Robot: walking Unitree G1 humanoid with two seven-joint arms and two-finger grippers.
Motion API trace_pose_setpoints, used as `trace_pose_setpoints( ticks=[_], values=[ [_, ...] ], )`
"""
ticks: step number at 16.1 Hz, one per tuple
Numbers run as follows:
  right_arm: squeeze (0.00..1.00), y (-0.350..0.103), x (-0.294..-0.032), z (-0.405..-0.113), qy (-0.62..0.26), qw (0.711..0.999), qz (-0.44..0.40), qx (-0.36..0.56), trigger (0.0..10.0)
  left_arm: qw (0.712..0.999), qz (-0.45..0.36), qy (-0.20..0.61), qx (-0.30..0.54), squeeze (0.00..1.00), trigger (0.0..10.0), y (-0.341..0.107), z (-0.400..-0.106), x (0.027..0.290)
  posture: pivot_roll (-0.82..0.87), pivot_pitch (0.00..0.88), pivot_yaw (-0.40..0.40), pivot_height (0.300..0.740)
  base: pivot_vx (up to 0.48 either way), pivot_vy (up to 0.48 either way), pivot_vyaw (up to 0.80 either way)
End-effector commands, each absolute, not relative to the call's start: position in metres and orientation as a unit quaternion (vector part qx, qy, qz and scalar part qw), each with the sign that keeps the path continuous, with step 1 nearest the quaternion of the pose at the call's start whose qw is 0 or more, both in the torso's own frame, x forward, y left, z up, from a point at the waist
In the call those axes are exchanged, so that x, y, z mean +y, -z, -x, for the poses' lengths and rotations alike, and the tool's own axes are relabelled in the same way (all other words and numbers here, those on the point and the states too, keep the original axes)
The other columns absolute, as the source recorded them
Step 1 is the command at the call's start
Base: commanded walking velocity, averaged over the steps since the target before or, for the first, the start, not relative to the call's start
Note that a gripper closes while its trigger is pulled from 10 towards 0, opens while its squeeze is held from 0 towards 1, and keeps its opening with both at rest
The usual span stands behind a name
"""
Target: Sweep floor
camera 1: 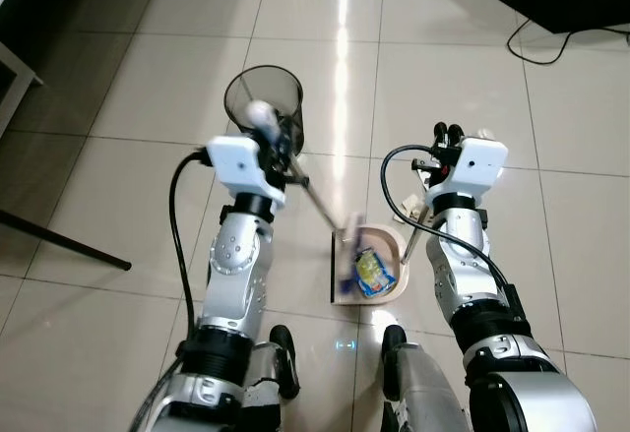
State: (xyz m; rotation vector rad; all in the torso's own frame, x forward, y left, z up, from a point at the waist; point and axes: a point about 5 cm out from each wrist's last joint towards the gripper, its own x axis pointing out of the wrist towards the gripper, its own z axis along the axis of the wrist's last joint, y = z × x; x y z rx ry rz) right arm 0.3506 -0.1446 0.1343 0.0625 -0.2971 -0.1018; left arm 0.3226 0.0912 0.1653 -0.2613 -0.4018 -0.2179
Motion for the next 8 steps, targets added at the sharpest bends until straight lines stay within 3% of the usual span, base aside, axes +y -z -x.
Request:
trace_pose_setpoints(
  ticks=[1,2,6,8],
  values=[
    [0.00,-0.129,-0.143,-0.350,0.046,0.989,-0.030,-0.138,10.0,0.961,0.156,0.100,-0.206,0.00,10.0,-0.172,-0.321,0.090,0.05,0.314,0.080,0.740,0.000,0.000,0.00],
    [0.00,-0.130,-0.143,-0.350,0.046,0.989,-0.030,-0.139,10.0,0.960,0.157,0.100,-0.209,0.00,10.0,-0.174,-0.321,0.090,0.05,0.314,0.080,0.740,0.000,0.000,0.00],
    [0.00,-0.131,-0.150,-0.350,0.049,0.988,-0.028,-0.143,10.0,0.949,0.035,0.151,-0.275,0.00,10.0,-0.202,-0.324,0.098,0.05,0.273,0.072,0.740,0.000,0.000,0.00],
    [0.00,-0.131,-0.152,-0.350,0.052,0.988,-0.024,-0.145,10.0,0.941,0.030,0.163,-0.296,0.00,10.0,-0.219,-0.329,0.105,0.06,0.251,0.070,0.740,0.000,0.000,0.00]
  ],
)
